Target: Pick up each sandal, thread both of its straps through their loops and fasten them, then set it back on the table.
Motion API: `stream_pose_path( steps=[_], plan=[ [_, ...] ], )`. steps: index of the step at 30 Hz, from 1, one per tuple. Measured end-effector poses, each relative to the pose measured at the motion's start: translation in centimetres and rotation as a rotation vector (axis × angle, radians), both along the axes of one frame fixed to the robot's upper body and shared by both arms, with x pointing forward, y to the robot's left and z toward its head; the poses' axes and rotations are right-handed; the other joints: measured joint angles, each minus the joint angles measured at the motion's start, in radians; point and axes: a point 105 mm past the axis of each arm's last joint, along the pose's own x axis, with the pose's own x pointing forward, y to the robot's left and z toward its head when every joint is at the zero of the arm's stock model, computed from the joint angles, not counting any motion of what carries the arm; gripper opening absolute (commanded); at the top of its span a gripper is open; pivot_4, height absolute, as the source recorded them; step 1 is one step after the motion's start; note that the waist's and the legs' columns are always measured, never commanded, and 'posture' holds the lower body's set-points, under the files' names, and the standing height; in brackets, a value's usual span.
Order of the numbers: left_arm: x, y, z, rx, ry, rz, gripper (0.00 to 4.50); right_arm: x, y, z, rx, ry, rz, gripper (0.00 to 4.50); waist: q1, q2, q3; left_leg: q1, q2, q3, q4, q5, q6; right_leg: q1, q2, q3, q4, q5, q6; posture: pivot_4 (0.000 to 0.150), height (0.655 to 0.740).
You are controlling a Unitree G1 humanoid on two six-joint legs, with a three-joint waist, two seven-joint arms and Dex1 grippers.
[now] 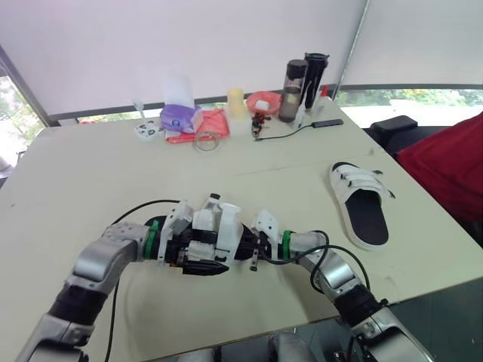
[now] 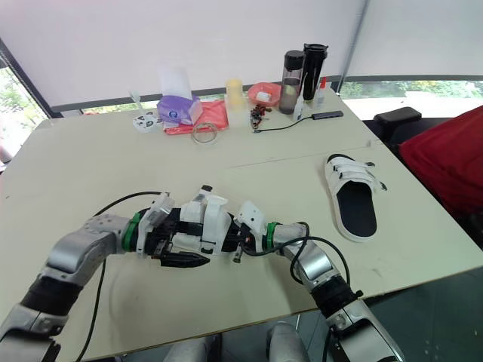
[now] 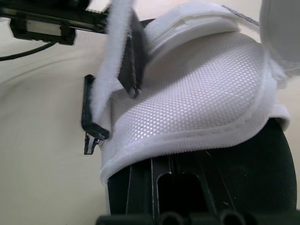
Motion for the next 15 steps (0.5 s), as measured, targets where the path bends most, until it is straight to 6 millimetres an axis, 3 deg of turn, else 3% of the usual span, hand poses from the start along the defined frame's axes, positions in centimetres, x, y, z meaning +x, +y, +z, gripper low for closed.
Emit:
stream_pose_path(
  steps=[4,8,11,13,15],
  plan=[
    [-1.4,1.0,-0.2,0.007,0.012,0.076,4.46,0.0,0.0,0.0,0.002,-0.004,0.006,0.0,-0.001,0.001,0.0,0.0,0.0,0.0,0.0,0.0,0.0,-0.001,-0.001,0.0,0.0,0.0,0.0,0.15,0.74],
    [-3.3,1.9,-2.6,0.042,0.117,0.173,4.46,0.0,0.0,0.0,0.004,-0.007,0.008,0.0,-0.001,0.001,0.001,-0.002,0.0,0.0,0.0,0.0,0.0,-0.004,-0.001,0.0,-0.002,0.0,0.0,0.15,0.74],
    [-3.5,2.1,-3.1,0.053,0.129,0.204,4.46,0.1,-0.1,-0.1,0.003,-0.004,0.004,0.0,-0.001,0.003,0.001,-0.007,0.002,-0.001,0.002,0.0,0.0,-0.005,0.001,-0.003,-0.009,0.0,-0.001,0.15,0.74],
    [-3.4,2.2,-3.3,0.055,0.13,0.223,4.46,0.2,-0.2,0.0,0.003,-0.006,0.005,0.0,-0.001,0.011,-0.001,-0.016,0.005,-0.005,0.002,0.0,0.0,-0.007,-0.001,-0.017,-0.022,0.001,-0.001,0.15,0.74],
    [-3.2,2.0,-3.4,0.04,0.124,0.239,4.46,0.1,-0.2,0.0,0.003,-0.006,0.006,0.0,-0.001,0.011,-0.001,-0.016,0.003,-0.003,0.002,0.0,0.0,-0.006,-0.006,-0.018,-0.02,0.001,-0.001,0.15,0.74]
  ],
)
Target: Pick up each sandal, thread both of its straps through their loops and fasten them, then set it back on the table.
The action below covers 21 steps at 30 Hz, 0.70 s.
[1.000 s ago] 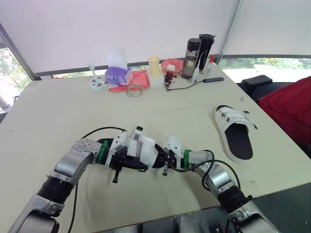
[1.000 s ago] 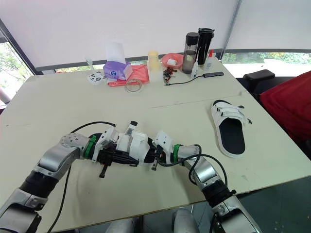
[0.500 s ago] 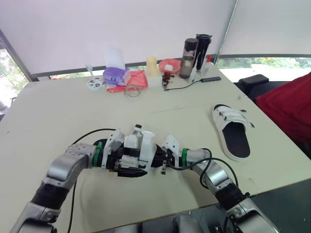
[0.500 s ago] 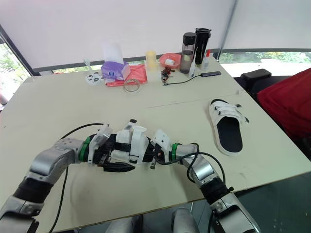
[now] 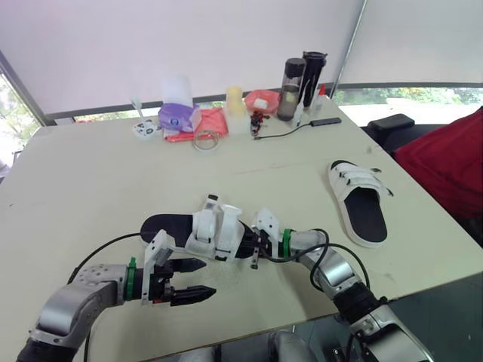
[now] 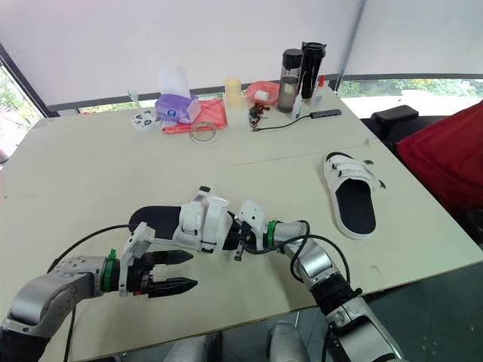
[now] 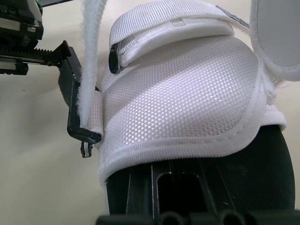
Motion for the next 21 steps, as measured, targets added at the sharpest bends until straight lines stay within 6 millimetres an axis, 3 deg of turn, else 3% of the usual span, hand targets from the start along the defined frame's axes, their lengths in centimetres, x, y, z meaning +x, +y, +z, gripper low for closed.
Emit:
stream_pose_path(
  steps=[4,17,21],
  plan=[
    [1.2,-0.9,0.1,-0.027,-0.028,0.022,4.46,0.0,0.0,0.0,-0.001,0.0,0.002,0.0,0.003,-0.002,-0.001,0.001,-0.001,0.001,0.0,0.0,0.0,-0.001,-0.001,0.0,0.005,0.0,0.0,0.15,0.74],
    [1.7,-1.7,0.1,-0.028,-0.03,-0.001,4.46,0.4,-0.5,0.0,-0.006,0.0,-0.016,0.0,0.012,-0.003,-0.002,0.001,0.0,0.0,0.0,0.0,0.0,0.0,-0.001,-0.003,0.004,0.0,0.0,0.15,0.74],
    [2.2,-2.7,1.2,-0.067,-0.058,-0.03,2.68,0.3,-0.5,0.0,-0.006,0.0,-0.015,0.0,0.012,-0.004,-0.002,0.001,0.0,0.0,0.0,0.0,0.0,0.0,0.0,-0.003,0.004,0.0,0.0,0.15,0.74]
  ],
)
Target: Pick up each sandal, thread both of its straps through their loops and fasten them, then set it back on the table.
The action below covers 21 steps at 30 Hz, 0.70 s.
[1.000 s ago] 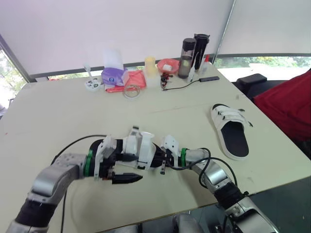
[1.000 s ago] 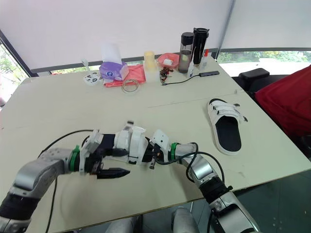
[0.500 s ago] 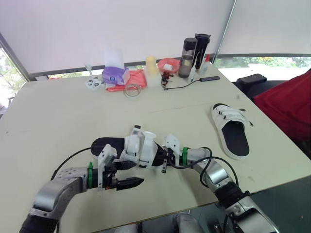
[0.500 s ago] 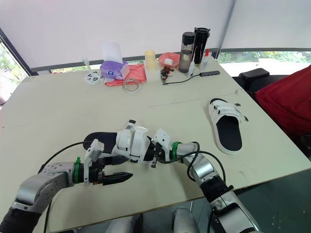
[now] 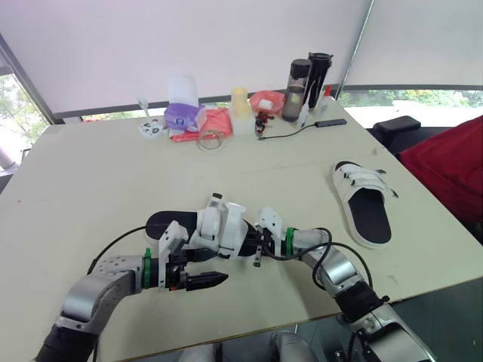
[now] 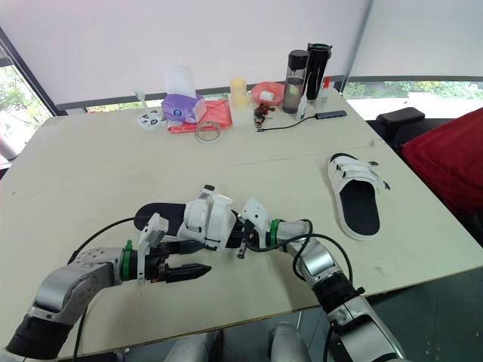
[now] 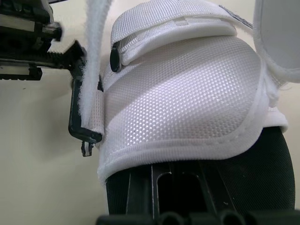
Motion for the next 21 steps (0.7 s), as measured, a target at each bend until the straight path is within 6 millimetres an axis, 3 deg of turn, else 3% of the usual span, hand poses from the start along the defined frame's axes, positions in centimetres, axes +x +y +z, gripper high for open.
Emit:
stream_pose_path(
  steps=[5,13,21],
  plan=[
    [0.3,0.3,-0.2,0.015,0.013,0.018,0.06,-0.3,0.4,0.0,0.005,-0.001,0.022,0.0,-0.006,-0.001,-0.001,0.004,-0.001,0.0,0.0,0.0,0.0,0.001,0.0,0.0,0.005,0.0,0.0,0.15,0.74],
    [0.3,0.5,-0.7,0.046,0.03,0.019,0.02,-0.3,0.4,-0.1,0.005,0.0,0.023,0.0,0.0,-0.001,0.0,0.008,-0.001,0.001,0.0,0.0,0.0,0.001,-0.001,0.0,0.01,0.0,0.0,0.15,0.74],
    [-3.6,1.6,-3.1,0.145,0.145,-0.113,0.02,-0.3,0.4,0.0,0.005,-0.001,0.024,0.0,-0.009,0.001,0.001,0.004,-0.001,0.001,0.0,0.0,0.0,0.0,-0.003,0.0,0.007,0.0,0.0,0.15,0.74]
  ],
)
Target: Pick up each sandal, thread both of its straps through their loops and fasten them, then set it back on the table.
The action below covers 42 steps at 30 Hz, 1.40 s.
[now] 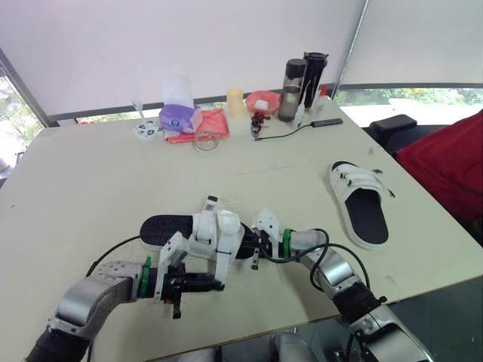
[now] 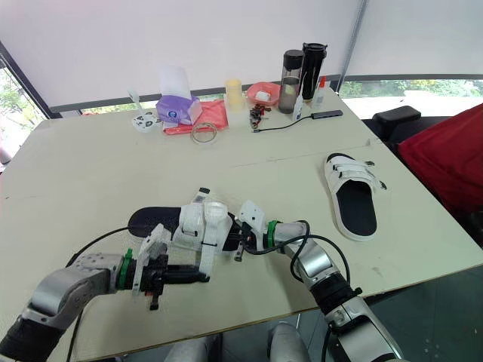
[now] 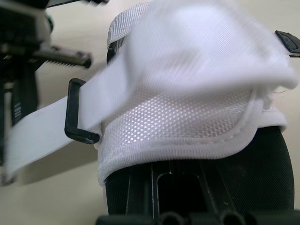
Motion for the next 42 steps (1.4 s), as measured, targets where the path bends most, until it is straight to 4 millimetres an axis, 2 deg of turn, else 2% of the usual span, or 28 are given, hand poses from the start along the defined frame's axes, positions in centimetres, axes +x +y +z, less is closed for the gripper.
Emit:
stream_pose_path(
  steps=[5,12,16,20,26,30,33,36,39,40,42],
  plan=[
    [-1.1,1.0,-0.4,0.068,-0.061,-0.084,0.02,0.0,0.1,0.0,0.0,0.001,0.003,0.0,-0.003,0.002,-0.001,-0.003,0.001,0.0,0.0,0.0,0.0,-0.001,0.0,-0.001,-0.005,0.0,0.0,0.15,0.74],
    [-1.2,1.0,-0.1,0.048,-0.048,-0.09,0.02,0.0,0.4,0.1,-0.003,-0.002,0.014,0.0,-0.004,0.002,-0.001,0.0,0.001,0.0,-0.002,0.0,0.0,-0.002,-0.002,-0.001,-0.003,0.0,0.0,0.15,0.74],
    [-1.0,0.4,1.5,-0.053,0.004,-0.076,0.02,0.1,0.4,0.1,-0.004,-0.001,0.013,0.0,-0.002,0.001,0.0,-0.001,0.001,0.0,-0.002,0.0,0.0,-0.003,-0.001,-0.001,-0.003,0.0,0.0,0.15,0.74],
    [0.7,0.0,5.9,-0.19,-0.047,-0.078,0.02,0.2,0.3,0.0,-0.007,0.001,0.009,0.0,-0.001,0.0,0.0,-0.002,0.0,0.0,-0.002,0.0,0.0,-0.003,-0.001,-0.003,-0.004,0.0,0.0,0.15,0.74],
    [4.1,-1.4,9.0,-0.309,-0.081,-0.006,0.02,0.2,0.3,0.1,-0.007,0.0,0.011,0.0,0.0,-0.004,-0.001,0.0,-0.001,0.0,-0.001,0.0,0.0,0.0,0.002,-0.003,-0.001,0.0,0.0,0.15,0.74],
    [7.0,-2.0,9.1,-0.352,-0.068,0.098,0.02,0.2,0.3,0.1,-0.006,-0.001,0.011,0.0,0.005,-0.008,0.003,0.009,-0.002,0.002,0.0,0.0,0.0,0.003,0.002,-0.001,0.008,0.0,0.0,0.15,0.74],
    [9.6,-2.2,7.4,-0.294,-0.069,0.205,0.02,0.3,0.3,0.1,-0.006,-0.001,0.01,0.0,0.01,-0.011,0.004,0.01,-0.001,0.002,0.0,0.0,0.0,0.004,0.004,-0.002,0.008,0.0,0.0,0.15,0.74],
    [10.5,-1.9,6.2,-0.248,-0.086,0.238,0.02,0.3,0.3,0.0,-0.005,0.0,0.009,0.0,0.009,-0.011,0.004,0.011,0.0,0.001,0.0,0.0,0.0,0.004,0.003,-0.002,0.008,0.0,0.0,0.15,0.74],
    [10.6,-1.7,6.0,-0.245,-0.097,0.233,0.02,0.3,0.3,0.0,-0.005,0.0,0.003,0.0,0.01,-0.011,0.004,0.011,0.0,0.001,0.0,0.0,0.0,0.005,0.003,-0.002,0.008,0.0,0.0,0.15,0.74],
    [10.6,-1.7,5.9,-0.243,-0.099,0.231,0.64,0.3,0.3,0.0,-0.005,0.0,0.002,0.0,0.011,-0.011,0.004,0.01,0.0,0.001,0.0,0.0,0.0,0.005,0.003,-0.002,0.008,0.0,0.0,0.15,0.74],
    [10.6,-1.7,6.1,-0.247,-0.104,0.228,1.3,0.3,0.2,0.0,-0.004,0.001,-0.002,0.0,0.011,-0.011,0.004,0.01,0.0,0.001,0.0,0.0,0.0,0.005,0.001,-0.002,0.007,0.0,0.0,0.15,0.74]
  ],
)
